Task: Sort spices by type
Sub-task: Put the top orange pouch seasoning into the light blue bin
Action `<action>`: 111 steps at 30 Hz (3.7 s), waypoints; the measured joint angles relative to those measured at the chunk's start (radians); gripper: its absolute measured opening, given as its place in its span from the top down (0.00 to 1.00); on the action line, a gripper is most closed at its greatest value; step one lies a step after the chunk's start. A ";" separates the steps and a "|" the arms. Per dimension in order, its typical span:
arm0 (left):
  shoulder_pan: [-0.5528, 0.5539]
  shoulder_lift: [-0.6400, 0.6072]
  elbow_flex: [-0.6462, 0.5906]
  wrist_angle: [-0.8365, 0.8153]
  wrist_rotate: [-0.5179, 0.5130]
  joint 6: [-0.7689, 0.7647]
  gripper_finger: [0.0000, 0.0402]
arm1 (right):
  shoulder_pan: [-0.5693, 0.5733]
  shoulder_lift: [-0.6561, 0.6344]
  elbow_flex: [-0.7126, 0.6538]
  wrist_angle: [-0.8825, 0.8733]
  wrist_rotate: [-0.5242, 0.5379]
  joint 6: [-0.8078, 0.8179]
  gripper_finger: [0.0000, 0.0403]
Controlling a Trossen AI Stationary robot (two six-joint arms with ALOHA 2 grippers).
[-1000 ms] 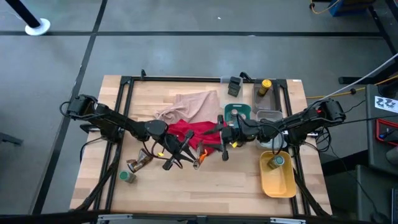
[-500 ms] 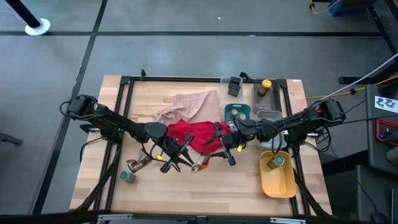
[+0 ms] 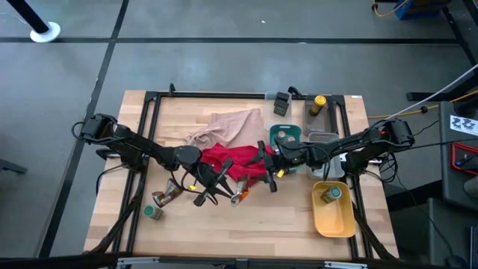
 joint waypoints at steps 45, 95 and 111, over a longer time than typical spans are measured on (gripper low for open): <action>0.056 -0.002 0.000 0.035 -0.065 0.023 1.00 | 0.003 0.000 0.001 0.166 -0.307 -0.034 0.47; 0.073 -0.002 0.000 -0.160 -0.289 -0.206 0.63 | 0.004 -0.322 0.559 -1.931 0.247 0.491 0.87; 0.073 -0.002 0.000 -0.180 -0.286 -0.198 0.62 | 0.003 -0.219 0.509 -2.090 0.247 0.822 0.87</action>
